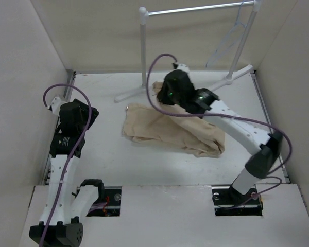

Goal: Place the trousers on the hanger
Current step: Fold the trousers at the center of the board.

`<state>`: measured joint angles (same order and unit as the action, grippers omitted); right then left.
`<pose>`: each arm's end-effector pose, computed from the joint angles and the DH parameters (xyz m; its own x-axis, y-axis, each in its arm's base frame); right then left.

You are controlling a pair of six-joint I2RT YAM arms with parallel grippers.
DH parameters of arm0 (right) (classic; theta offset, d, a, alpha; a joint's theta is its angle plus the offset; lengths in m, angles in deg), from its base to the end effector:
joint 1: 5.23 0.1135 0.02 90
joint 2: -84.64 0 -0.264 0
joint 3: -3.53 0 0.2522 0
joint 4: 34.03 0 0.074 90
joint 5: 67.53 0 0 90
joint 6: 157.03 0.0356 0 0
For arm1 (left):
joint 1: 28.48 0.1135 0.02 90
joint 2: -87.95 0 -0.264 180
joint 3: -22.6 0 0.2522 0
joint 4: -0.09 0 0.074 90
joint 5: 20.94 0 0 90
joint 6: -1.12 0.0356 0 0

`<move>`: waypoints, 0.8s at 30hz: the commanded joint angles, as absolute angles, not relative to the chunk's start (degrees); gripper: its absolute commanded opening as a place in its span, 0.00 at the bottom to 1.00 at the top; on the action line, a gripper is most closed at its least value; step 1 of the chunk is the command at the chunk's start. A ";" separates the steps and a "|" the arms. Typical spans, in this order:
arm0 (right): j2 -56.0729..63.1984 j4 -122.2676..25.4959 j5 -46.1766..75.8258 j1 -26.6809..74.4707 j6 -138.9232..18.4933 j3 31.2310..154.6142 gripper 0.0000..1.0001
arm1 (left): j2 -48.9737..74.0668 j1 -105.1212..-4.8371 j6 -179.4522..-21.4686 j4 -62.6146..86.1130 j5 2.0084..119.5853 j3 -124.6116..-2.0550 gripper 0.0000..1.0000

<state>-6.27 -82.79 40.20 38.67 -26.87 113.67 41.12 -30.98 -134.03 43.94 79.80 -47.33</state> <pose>0.2642 0.2392 0.4073 -0.5742 0.2999 -0.7618 -0.1298 0.8854 0.4464 0.1734 -0.0009 0.3664 -0.1566 -0.6904 -0.7063 -0.3435 0.7086 -0.6164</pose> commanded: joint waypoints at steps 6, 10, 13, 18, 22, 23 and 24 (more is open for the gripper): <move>-30.92 -82.32 38.75 56.06 -21.59 128.90 0.69 | 42.51 -24.31 -132.56 44.70 76.35 -45.66 0.53; -25.16 -81.03 34.24 53.18 -21.59 122.88 0.79 | 40.67 -25.09 -132.56 43.13 77.84 -44.78 0.54; -12.26 -76.37 32.58 46.69 -22.90 110.06 0.77 | 37.25 -29.55 -133.26 40.41 77.14 -44.51 0.54; 7.61 -69.60 29.15 36.67 -22.56 86.16 0.36 | 24.35 -48.87 -135.20 32.51 80.65 -46.09 0.53; 16.69 -68.19 26.08 26.65 -21.33 69.18 0.16 | 9.59 -58.57 -135.29 25.29 79.96 -50.65 0.53; 17.92 -67.57 25.46 24.54 -21.15 66.10 0.15 | 6.25 -59.62 -135.29 23.80 79.26 -51.97 0.53; 18.72 -66.61 24.67 22.52 -21.15 63.46 0.14 | 3.26 -60.16 -135.29 22.65 78.47 -53.20 0.53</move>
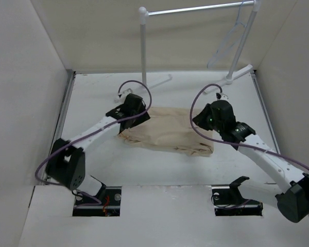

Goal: Place the trousers on the hanger
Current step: Fold the trousers at the center of the board.

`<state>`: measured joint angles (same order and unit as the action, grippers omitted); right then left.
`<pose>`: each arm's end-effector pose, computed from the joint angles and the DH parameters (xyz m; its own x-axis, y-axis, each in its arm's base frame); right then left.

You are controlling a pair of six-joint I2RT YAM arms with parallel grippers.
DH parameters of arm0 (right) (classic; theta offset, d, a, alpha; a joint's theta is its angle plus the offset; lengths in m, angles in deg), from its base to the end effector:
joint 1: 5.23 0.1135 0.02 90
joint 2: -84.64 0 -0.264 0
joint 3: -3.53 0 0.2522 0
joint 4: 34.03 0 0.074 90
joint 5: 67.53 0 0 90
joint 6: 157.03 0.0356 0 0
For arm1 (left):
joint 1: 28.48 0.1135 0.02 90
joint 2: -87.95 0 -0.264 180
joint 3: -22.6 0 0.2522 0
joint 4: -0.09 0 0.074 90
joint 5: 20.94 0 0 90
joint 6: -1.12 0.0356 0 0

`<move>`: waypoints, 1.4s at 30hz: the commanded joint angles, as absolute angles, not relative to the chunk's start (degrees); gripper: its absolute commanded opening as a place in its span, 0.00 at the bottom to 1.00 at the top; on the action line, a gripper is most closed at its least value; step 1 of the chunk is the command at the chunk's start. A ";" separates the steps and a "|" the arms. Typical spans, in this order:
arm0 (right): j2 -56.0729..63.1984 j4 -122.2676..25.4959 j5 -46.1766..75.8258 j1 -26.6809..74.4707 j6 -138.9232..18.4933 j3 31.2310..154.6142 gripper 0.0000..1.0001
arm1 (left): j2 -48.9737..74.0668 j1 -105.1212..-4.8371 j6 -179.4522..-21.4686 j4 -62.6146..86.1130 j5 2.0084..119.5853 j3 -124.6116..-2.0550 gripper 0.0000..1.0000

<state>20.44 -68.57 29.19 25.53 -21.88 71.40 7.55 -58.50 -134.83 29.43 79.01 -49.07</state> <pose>0.2175 0.1246 0.3112 -0.6099 0.4564 -0.6479 0.0152 0.8241 0.5662 0.2725 -0.1503 0.2683 -0.6407 -0.4474 -0.6239 -0.1230 0.8620 -0.4917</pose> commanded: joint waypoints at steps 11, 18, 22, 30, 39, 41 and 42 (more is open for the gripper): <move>24.26 -67.39 24.92 18.28 -14.22 42.97 0.12 | -7.76 -50.33 -135.11 17.46 79.34 -47.42 0.52; 32.16 -74.67 24.84 18.45 -15.25 43.90 0.18 | -2.86 -46.02 -135.02 17.37 79.87 -41.18 0.53; 35.86 -77.85 24.05 18.02 -19.29 51.90 0.33 | 5.93 -44.61 -134.06 21.14 79.60 -41.43 0.55; 17.26 -62.75 16.85 13.19 -22.91 64.56 0.18 | 11.50 -53.10 -133.88 26.60 82.33 -49.17 0.51; -9.91 -59.21 17.89 8.96 -17.21 75.82 0.14 | 7.44 -54.73 -139.86 22.64 81.80 -35.49 0.48; -12.81 -58.43 18.33 8.96 -15.88 77.40 0.15 | 9.54 -50.95 -139.68 23.34 82.06 -30.91 0.48; -13.96 -58.25 18.33 8.96 -15.53 78.54 0.16 | 11.29 -48.76 -139.33 23.87 81.98 -28.89 0.47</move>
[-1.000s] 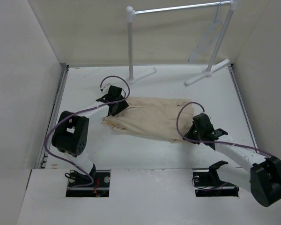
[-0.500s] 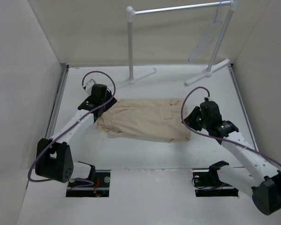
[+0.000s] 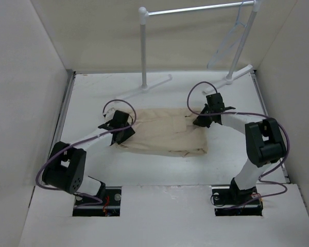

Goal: Place the trousers on the hanger
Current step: Fold the trousers at the center of the board, then pick up the hanger from the clothesline.

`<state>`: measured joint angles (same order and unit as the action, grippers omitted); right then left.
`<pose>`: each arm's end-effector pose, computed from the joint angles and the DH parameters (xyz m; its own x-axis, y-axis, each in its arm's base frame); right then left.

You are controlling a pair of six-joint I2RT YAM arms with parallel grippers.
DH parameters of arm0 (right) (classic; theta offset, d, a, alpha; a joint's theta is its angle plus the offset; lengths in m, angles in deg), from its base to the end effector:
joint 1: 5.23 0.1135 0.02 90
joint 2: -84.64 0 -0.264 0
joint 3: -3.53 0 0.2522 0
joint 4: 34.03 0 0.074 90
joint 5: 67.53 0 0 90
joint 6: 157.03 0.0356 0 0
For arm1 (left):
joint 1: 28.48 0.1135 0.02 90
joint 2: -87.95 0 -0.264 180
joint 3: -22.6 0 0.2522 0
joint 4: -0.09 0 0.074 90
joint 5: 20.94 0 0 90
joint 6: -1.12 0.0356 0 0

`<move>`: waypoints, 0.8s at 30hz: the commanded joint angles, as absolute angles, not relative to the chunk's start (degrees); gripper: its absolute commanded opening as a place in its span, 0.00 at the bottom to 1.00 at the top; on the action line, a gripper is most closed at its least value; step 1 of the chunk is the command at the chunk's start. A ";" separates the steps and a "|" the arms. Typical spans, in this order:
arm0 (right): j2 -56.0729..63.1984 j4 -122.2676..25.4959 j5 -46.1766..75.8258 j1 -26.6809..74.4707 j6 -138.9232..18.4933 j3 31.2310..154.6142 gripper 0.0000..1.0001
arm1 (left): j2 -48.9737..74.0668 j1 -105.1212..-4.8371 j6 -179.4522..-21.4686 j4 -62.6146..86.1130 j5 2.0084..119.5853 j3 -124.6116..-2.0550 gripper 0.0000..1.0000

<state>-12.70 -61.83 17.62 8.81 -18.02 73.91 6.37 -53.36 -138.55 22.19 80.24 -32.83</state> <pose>0.3307 0.0858 0.1716 -0.7379 0.5908 -0.3263 0.4085 0.7759 0.4808 0.2572 -0.1116 0.1822 -0.6634 -0.5167 -0.5412 -0.3246 0.8504 -0.4140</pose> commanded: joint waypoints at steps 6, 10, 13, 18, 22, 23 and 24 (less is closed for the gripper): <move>-9.69 -60.44 18.16 11.07 -17.45 82.68 0.52 | 21.93 -42.67 -137.05 29.22 81.71 -26.57 0.52; 1.04 -64.74 17.46 11.07 -19.74 81.36 0.68 | 24.93 -45.21 -136.34 32.04 81.71 -32.80 0.57; 8.51 -67.12 17.46 9.58 -22.29 82.49 0.69 | 24.50 -47.67 -136.25 32.13 82.24 -37.55 0.58; 10.30 -66.78 12.19 4.66 -25.98 93.46 0.12 | 18.27 -52.24 -136.08 29.68 81.02 -43.10 0.36; 4.94 -67.74 11.83 -0.69 -26.95 103.66 0.18 | 14.05 -55.50 -136.25 28.09 79.78 -45.13 0.16; 3.36 -67.48 12.09 -1.75 -27.30 105.77 0.27 | 13.43 -56.29 -136.25 27.74 79.87 -45.56 0.16; 1.43 -68.00 12.53 -2.81 -27.13 107.97 0.36 | 12.99 -56.73 -136.25 27.30 79.69 -45.74 0.16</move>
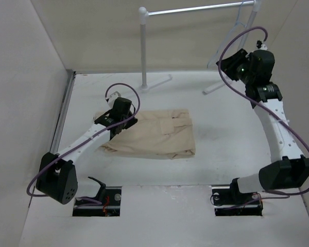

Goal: Place the trousers on the hanger
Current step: Pick up the hanger from the clothesline.

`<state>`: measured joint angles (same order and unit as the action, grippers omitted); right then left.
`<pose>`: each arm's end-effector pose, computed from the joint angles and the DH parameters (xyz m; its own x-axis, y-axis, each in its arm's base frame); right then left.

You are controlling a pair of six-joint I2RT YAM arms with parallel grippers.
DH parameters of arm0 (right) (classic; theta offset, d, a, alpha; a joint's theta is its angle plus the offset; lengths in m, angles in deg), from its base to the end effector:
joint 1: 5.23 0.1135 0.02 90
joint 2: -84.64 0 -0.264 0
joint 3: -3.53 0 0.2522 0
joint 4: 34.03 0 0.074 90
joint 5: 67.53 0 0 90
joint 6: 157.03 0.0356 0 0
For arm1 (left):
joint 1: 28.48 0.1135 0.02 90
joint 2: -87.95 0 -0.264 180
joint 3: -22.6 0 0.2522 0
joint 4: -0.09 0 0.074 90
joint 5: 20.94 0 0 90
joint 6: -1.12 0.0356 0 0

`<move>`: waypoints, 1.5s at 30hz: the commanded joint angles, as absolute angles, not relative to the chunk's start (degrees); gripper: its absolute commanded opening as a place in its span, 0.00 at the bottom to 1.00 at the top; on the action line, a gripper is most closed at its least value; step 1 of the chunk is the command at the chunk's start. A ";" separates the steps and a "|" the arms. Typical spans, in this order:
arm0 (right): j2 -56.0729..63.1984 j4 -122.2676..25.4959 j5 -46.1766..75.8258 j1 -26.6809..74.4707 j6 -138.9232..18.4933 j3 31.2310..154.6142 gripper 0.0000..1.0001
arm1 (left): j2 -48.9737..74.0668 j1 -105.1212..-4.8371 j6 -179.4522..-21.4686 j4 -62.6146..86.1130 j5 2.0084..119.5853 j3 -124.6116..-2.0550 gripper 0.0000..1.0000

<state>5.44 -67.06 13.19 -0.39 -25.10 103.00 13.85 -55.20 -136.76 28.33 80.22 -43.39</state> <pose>0.3119 0.0322 0.4361 -0.3241 0.6344 -0.7018 -0.0315 0.7342 0.6782 0.2577 -0.1220 0.2673 -0.5790 -0.5233 -0.6253 -0.1902 0.8324 -0.5205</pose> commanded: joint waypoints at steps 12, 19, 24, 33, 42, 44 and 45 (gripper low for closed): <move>-10.98 -62.12 3.05 -4.14 -24.67 118.45 0.55 | 10.08 -55.24 -136.17 25.19 75.83 -45.57 0.26; -10.46 -61.15 1.99 -3.78 -23.70 117.58 0.47 | 8.41 -57.43 -136.61 24.93 75.30 -45.92 0.26; -5.10 -65.54 5.15 -3.87 -24.40 112.93 0.50 | 8.68 -58.49 -137.04 24.93 75.47 -45.31 0.27; -8.59 -62.21 2.34 -3.78 -24.58 116.51 0.59 | 7.80 -58.67 -137.40 24.93 75.12 -46.18 0.27; -16.69 -62.47 1.90 -3.44 -21.86 121.26 0.48 | 8.06 -57.35 -137.31 24.84 74.24 -45.66 0.28; -17.31 -59.93 0.50 -2.82 -21.68 121.35 0.41 | 8.06 -57.09 -137.31 24.84 74.07 -45.66 0.28; -17.48 -58.88 -0.20 -2.64 -21.33 121.26 0.35 | 7.97 -57.09 -137.31 24.84 73.98 -45.66 0.28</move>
